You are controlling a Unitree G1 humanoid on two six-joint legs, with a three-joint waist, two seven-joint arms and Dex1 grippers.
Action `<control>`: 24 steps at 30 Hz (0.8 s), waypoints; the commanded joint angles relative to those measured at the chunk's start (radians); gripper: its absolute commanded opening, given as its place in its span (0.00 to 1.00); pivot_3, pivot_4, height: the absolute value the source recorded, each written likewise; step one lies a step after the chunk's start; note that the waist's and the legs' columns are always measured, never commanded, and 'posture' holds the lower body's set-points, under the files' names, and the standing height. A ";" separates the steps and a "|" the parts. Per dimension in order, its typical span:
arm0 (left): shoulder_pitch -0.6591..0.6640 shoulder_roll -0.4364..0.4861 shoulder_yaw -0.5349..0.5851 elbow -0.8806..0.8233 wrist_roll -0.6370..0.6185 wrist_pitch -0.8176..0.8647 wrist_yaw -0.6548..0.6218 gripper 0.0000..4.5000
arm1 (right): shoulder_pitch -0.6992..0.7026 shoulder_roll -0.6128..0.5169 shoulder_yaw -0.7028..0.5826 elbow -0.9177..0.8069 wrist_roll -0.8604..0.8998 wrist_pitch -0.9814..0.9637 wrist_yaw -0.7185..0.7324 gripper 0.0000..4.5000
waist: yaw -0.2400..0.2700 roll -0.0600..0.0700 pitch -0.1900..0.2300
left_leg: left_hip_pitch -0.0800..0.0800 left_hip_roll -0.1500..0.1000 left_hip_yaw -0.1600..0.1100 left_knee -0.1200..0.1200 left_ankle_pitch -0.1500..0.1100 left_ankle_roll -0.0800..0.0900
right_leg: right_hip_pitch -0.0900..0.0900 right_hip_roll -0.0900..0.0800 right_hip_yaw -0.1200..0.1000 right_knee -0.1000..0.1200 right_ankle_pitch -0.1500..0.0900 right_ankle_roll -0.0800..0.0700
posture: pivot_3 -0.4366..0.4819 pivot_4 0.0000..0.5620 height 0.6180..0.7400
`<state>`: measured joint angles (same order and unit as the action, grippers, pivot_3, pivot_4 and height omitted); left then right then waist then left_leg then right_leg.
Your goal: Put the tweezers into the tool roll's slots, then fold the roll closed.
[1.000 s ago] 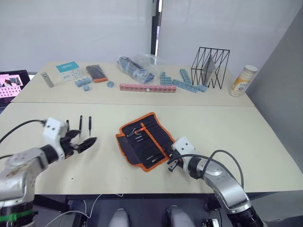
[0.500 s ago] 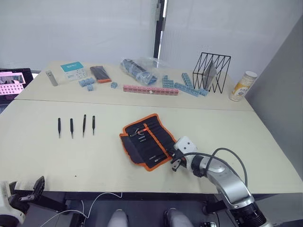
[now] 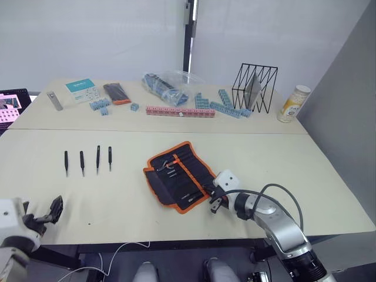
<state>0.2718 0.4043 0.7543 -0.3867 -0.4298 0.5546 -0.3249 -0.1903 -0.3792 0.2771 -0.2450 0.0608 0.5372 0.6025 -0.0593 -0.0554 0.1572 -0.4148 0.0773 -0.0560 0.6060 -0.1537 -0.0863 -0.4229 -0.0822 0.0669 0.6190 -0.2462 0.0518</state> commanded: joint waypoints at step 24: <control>-0.734 0.253 -0.391 1.086 0.241 -0.234 -0.067 0.80 | 0.023 0.015 0.035 0.003 -0.014 0.078 -0.037 0.00 | 0.036 0.005 -0.005 | 0.009 0.004 0.002 -0.002 0.000 -0.001 | 0.001 0.005 0.000 0.010 0.001 -0.001 | 0.48 0.27 0.72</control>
<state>-0.4598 0.6693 0.3903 0.6436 -0.2041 0.3288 -0.3855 -0.1876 -0.3620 0.2674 -0.2711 0.0515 0.5709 0.5569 -0.0230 -0.0506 0.1522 -0.4053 0.0815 -0.0540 0.6040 -0.1541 -0.0871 -0.4219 -0.0777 0.0671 0.6290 -0.2449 0.0509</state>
